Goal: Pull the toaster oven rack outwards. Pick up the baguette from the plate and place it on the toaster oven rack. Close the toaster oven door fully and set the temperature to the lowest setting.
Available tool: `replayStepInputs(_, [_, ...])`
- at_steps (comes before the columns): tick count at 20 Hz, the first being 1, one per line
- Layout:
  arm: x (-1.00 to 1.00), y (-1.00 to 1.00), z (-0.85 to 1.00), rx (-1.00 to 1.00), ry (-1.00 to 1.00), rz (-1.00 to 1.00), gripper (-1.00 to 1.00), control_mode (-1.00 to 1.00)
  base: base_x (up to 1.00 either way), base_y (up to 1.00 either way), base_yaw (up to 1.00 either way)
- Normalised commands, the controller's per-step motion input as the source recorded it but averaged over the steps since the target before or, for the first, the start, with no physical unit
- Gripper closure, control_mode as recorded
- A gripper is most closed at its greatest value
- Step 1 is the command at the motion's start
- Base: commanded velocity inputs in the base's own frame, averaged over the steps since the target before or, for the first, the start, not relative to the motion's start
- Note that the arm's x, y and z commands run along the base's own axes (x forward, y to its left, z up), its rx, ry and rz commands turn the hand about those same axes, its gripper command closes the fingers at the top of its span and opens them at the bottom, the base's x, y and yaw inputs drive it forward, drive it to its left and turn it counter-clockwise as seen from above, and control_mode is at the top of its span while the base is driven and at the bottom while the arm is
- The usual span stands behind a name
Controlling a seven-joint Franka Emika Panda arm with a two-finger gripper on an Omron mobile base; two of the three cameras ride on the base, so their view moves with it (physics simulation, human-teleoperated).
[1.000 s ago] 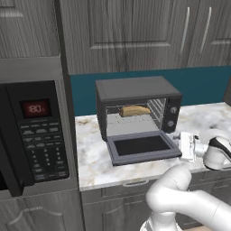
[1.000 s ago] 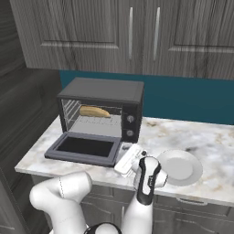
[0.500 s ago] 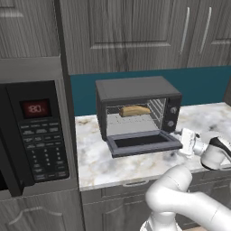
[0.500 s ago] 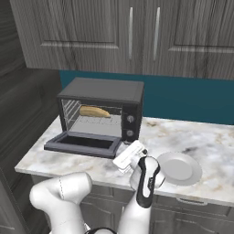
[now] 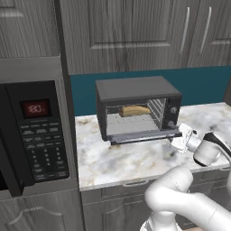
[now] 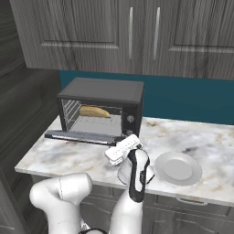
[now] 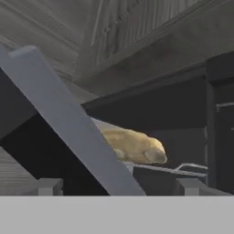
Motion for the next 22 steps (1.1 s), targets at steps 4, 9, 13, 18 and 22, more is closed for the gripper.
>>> replayStepInputs(4, [0.21,0.46,0.81,0.0,0.07,-0.17,-1.0,-1.0,0.0,0.0,0.0])
replayStepInputs(9, [0.23,0.26,0.72,0.02,0.13,-0.22,-1.0,-1.0,0.0,0.0,0.0])
replayStepInputs(13, [0.25,0.18,0.41,0.0,0.13,-0.36,-1.0,-1.0,0.0,0.0,0.0])
replayStepInputs(18, [-0.02,0.03,0.06,0.01,0.02,-0.6,-1.0,-1.0,0.0,0.0,0.0])
replayStepInputs(22, [-0.01,0.18,0.0,0.0,0.0,-0.73,-1.0,-1.0,0.0,0.0,0.0])
